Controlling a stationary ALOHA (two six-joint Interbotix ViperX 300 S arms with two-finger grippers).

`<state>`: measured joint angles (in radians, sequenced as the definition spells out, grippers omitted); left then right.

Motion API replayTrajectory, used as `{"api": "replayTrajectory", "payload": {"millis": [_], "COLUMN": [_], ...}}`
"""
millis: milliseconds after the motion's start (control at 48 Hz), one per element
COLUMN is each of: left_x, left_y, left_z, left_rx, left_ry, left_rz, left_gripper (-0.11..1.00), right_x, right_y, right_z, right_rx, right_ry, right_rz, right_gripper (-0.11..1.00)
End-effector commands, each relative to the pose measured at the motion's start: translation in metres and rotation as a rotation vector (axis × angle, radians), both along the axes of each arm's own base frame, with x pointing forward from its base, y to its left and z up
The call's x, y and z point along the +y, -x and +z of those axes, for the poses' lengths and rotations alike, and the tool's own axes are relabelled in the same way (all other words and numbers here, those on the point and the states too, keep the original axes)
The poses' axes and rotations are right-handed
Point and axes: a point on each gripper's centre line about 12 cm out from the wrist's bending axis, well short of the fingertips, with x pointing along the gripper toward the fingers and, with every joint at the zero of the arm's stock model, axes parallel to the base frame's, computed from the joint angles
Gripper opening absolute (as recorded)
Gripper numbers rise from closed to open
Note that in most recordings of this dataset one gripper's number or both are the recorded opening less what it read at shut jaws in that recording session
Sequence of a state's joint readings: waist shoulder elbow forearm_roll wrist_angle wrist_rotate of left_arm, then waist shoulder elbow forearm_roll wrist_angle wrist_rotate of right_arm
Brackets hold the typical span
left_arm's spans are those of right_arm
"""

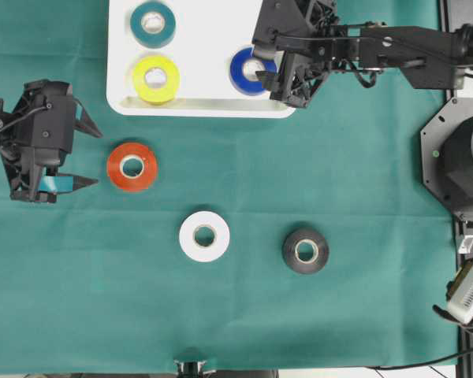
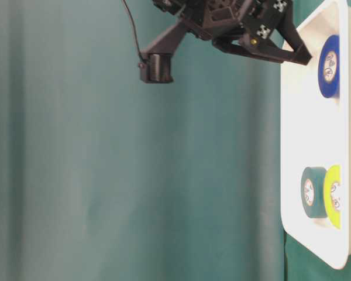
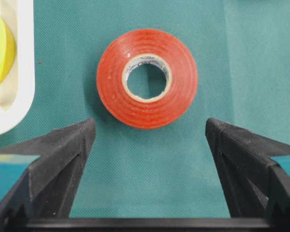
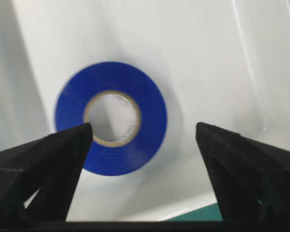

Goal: Put the tape alternately from left to right into the white case.
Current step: 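Open right gripper, release blue roll, and withdraw to the right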

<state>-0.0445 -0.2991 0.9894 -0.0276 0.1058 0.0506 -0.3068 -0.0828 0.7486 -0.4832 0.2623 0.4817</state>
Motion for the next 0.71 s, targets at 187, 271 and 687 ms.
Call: {"api": "replayTrajectory", "payload": {"millis": [187,271,687], "left_x": [-0.001,-0.001,-0.001], "left_y": [-0.005,-0.005,-0.005], "left_z": [0.008,0.008,0.008], "left_rx": [-0.032,-0.031,-0.032], "left_ry": [0.004,0.002,0.006], "left_rz": [-0.001,-0.002,0.001], "left_gripper": [1.00,1.00,1.00], "right_x": [0.034,0.045,0.091], "right_y": [0.000,0.003,0.009], "right_z": [0.026,0.027,0.028], "right_rx": [-0.142,-0.170,-0.269], "right_ry": [0.008,0.001,-0.033], "right_rz": [0.111,0.150,0.309], "right_gripper": [0.74,0.74,0.74]}}
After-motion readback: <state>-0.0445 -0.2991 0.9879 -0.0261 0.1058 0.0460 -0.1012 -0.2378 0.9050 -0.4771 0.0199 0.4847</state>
